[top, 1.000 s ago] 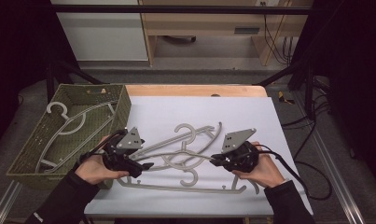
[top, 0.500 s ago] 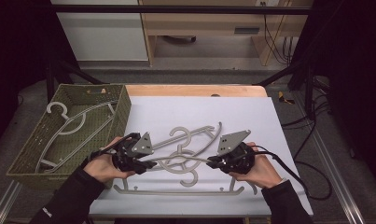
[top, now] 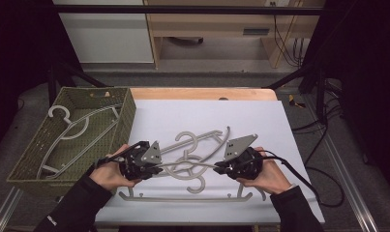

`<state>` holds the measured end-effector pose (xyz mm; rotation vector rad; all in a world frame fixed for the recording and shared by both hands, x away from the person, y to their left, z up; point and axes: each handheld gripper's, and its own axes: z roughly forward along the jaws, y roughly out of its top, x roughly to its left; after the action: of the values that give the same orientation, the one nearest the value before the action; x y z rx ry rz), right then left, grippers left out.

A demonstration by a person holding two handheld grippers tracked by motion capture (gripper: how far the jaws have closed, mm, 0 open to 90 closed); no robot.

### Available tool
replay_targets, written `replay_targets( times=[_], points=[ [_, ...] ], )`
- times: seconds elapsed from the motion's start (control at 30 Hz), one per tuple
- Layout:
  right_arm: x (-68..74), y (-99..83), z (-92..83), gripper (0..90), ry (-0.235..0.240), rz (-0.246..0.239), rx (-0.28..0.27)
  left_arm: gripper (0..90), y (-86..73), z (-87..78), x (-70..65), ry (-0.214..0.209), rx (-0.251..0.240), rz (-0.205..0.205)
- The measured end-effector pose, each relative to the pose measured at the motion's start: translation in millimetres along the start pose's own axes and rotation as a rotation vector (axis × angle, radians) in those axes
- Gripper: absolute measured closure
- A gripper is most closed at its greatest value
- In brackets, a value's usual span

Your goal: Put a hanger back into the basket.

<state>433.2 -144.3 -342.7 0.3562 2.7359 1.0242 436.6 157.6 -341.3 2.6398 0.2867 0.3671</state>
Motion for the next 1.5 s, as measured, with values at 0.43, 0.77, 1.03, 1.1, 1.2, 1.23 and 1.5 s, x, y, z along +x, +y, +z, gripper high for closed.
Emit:
replay_targets(
  times=[0.43, 0.77, 1.03, 1.1, 1.2, 1.23, 1.5],
  points=[
    [-3.6, -0.2, -2.3, 78.1, -0.044, 0.012, -0.019, 81.7, 3.1, -6.9, -7.6, 0.036, -0.037, -0.011],
    [-7.0, -0.7, -20.4, 59.3, -0.123, 0.072, -0.149, 81.9, 9.1, -8.4, -11.3, 0.068, -0.067, -0.046],
    [-11.3, -16.9, -32.5, 43.9, -0.204, 0.191, -0.233, 82.1, 10.1, -10.5, -6.4, 0.128, -0.103, -0.113],
    [-11.8, -23.7, -35.7, 40.6, -0.221, 0.221, -0.258, 82.1, 9.8, -11.9, -5.0, 0.141, -0.116, -0.129],
    [-10.7, -33.9, -40.4, 34.7, -0.255, 0.261, -0.297, 82.1, 9.9, -14.6, -2.5, 0.163, -0.125, -0.149],
    [-10.3, -36.5, -41.3, 33.4, -0.263, 0.269, -0.307, 82.1, 10.1, -16.6, -1.0, 0.174, -0.127, -0.156],
    [-5.0, -62.8, -48.1, 15.3, -0.347, 0.387, -0.368, 82.1, 11.3, -30.8, 9.6, 0.235, -0.166, -0.203]
  ],
)
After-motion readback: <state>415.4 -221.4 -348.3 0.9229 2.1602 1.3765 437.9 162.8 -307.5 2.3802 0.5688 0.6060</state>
